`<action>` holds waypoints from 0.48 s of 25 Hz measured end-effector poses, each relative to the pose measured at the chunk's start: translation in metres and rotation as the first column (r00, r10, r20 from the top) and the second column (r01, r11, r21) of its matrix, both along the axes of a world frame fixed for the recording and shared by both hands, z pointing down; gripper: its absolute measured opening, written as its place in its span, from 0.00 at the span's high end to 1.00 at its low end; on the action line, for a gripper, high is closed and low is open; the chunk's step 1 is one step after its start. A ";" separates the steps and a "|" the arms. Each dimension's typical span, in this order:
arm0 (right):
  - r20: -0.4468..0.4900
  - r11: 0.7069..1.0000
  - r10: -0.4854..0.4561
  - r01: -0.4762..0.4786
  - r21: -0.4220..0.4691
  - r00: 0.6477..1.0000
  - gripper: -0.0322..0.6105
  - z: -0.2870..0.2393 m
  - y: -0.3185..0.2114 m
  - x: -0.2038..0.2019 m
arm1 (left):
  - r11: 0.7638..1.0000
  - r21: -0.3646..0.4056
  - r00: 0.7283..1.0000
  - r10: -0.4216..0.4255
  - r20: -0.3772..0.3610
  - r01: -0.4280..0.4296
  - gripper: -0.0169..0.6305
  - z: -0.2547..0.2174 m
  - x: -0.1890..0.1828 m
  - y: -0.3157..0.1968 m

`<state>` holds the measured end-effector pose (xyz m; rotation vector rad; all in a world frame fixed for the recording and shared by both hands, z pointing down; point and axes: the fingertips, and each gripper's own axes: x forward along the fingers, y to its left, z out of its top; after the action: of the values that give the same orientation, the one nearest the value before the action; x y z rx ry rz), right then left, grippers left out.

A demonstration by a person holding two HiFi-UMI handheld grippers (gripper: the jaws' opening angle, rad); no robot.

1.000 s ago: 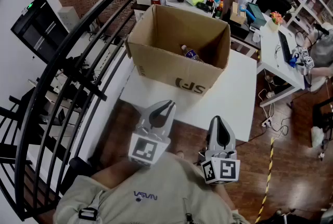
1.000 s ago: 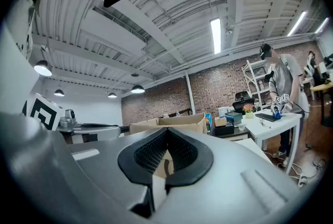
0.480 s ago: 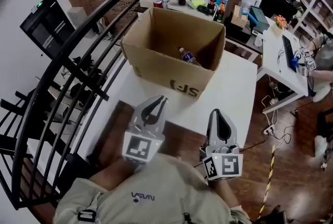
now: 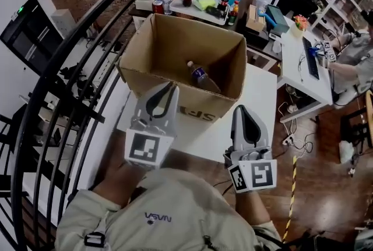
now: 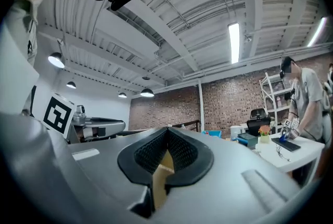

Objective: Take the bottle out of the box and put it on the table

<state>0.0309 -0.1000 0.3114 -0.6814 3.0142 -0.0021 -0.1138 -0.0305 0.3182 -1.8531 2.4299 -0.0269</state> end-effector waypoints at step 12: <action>-0.102 0.988 -0.012 0.028 0.152 0.995 0.86 -0.073 -0.051 -0.134 | 0.994 0.073 0.996 0.083 0.044 -0.086 0.97 -0.039 -0.134 -0.065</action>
<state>-0.1035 -0.1510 0.2389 -0.6555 3.0748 0.2684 -0.2482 -0.0959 0.2790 -1.9019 2.2905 0.0309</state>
